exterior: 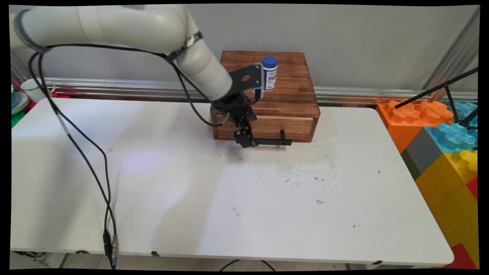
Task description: Open the drawer
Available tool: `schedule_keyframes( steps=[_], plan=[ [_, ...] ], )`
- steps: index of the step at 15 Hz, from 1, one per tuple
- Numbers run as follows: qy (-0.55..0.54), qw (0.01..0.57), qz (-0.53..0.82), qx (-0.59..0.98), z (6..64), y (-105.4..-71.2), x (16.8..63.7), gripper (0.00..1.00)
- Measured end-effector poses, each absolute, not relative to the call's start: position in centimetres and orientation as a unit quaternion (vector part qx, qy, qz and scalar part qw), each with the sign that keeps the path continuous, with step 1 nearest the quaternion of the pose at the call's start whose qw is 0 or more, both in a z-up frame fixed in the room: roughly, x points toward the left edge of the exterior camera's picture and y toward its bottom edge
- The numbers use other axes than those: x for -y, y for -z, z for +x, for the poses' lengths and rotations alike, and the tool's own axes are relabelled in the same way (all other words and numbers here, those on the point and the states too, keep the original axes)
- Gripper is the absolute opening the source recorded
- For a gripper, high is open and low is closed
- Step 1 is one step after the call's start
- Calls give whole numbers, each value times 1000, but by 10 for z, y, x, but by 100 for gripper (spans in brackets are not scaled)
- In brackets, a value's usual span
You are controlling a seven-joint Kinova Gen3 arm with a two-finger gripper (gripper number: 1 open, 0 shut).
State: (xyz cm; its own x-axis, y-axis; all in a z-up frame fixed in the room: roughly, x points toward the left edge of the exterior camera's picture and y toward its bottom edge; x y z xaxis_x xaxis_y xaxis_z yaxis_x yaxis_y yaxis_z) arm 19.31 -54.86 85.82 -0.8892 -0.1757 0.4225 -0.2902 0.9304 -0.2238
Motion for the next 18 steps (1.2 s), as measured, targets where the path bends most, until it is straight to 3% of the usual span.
schedule_keyframes(
  steps=[18],
  plan=[
    [-125, 179, 133, 967, 147, -784, 572, 100]
  ],
)
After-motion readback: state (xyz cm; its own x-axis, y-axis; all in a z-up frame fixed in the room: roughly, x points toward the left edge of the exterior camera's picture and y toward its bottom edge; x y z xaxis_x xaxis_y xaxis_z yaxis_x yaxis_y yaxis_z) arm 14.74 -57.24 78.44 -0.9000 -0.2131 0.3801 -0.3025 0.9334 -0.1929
